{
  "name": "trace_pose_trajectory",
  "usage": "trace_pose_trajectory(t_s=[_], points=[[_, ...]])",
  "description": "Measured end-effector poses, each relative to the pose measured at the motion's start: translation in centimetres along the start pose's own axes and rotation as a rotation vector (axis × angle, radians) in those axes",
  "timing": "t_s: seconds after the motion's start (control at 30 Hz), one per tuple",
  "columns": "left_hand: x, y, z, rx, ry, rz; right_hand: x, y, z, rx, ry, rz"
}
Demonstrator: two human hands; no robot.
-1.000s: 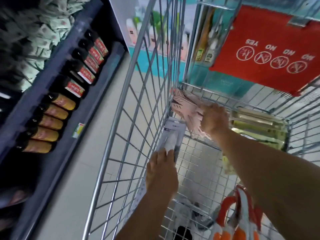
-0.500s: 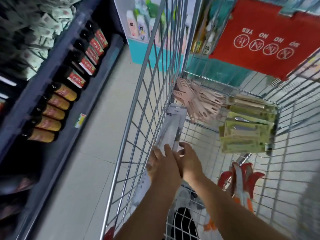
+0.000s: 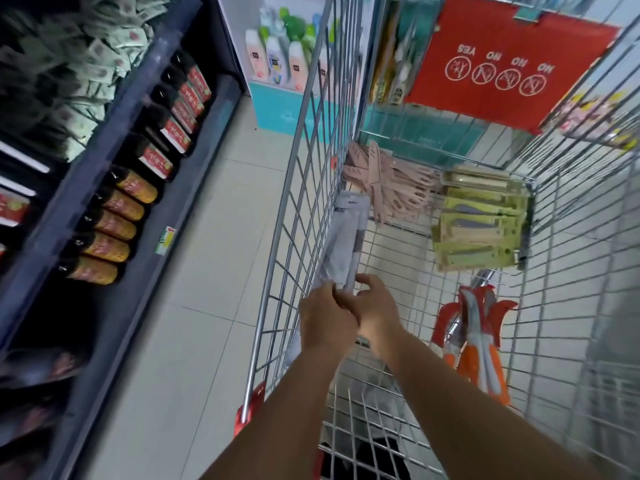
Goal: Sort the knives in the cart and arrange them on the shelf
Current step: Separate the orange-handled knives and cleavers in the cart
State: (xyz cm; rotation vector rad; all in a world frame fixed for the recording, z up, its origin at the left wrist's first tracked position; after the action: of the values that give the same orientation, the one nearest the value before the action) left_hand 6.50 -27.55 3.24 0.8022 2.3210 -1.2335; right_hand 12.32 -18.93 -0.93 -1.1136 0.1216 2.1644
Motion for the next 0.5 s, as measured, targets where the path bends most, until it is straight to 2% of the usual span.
trace_pose_trajectory(t_s=[0.07, 0.2, 0.37, 0.43, 0.5], points=[[-0.1, 0.0, -0.2, -0.028, -0.008, 0.015, 0.0, 0.1, -0.1, -0.011, -0.019, -0.020], [-0.8, 0.5, -0.5, -0.089, -0.044, 0.027, -0.1, 0.2, -0.8, 0.137, 0.056, 0.041], [-1.1, 0.8, -0.5, -0.058, -0.078, -0.036, 0.3, -1.6, -0.9, 0.069, 0.109, 0.047], [-1.0, 0.5, -0.6, 0.013, -0.069, -0.091, 0.4, -2.3, -1.1, 0.055, 0.100, 0.037], [-0.5, 0.6, -0.2, 0.149, -0.076, -0.081, 0.5, -3.1, -1.3, 0.039, 0.073, 0.029]])
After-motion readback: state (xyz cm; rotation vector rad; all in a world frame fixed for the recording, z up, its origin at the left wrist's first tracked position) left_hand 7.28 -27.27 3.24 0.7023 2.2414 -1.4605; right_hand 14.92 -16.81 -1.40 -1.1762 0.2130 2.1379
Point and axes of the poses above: each hand's wrist, its own x-axis towards the middle knuckle, its own y-axis out of the palm, z = x × y, the point moved 7 cm from there along x, towards the middle knuckle, and after that the axes turned 5 degrees about x, right-handed, at the moved point
